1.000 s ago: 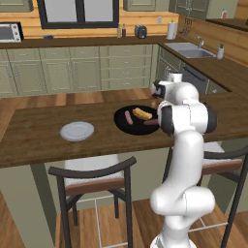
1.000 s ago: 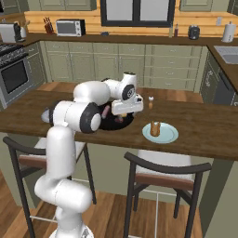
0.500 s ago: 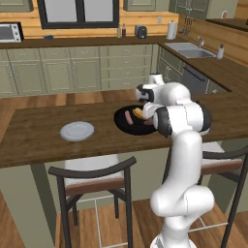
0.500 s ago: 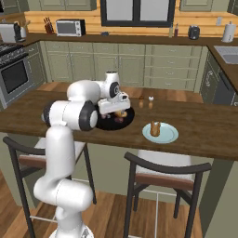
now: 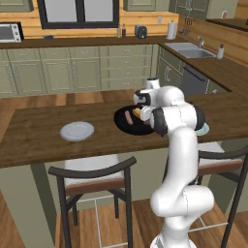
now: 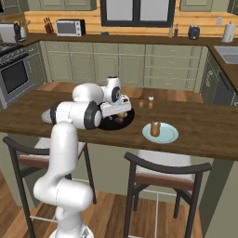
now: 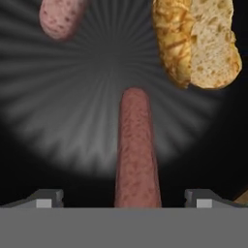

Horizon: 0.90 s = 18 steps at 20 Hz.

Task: Place one bun and one sausage from the bowl on each plate.

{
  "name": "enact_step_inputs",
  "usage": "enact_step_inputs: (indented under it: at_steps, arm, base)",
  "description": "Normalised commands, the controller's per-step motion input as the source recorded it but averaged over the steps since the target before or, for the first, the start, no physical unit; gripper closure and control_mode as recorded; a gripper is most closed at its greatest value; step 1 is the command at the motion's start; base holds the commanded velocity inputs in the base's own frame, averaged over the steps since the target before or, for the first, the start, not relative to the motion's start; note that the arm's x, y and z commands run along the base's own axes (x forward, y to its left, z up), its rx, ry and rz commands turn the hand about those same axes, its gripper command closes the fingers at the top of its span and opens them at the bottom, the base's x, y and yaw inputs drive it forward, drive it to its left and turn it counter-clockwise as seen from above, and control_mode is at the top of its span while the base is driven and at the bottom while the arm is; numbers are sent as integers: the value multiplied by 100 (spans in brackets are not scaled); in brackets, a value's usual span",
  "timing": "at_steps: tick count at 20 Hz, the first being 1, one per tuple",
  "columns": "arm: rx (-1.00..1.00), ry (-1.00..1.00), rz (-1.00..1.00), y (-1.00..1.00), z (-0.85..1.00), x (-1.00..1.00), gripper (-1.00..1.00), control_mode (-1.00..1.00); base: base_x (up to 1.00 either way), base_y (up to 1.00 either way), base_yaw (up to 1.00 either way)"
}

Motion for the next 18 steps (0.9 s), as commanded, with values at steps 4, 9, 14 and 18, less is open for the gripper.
enact_step_inputs:
  at_steps: [4,9,14,18]
  arm:
    - [0,0,0,-11,-9,21,-100,-100]
    - [0,0,0,-24,-10,1,-100,-100]
    - [-4,0,0,-2,-26,0,-100,-100]
    - [-4,0,0,0,-23,0,-100,-100]
  base:
    - [0,0,0]
    - [0,0,0]
    - [0,0,0]
    - [0,0,0]
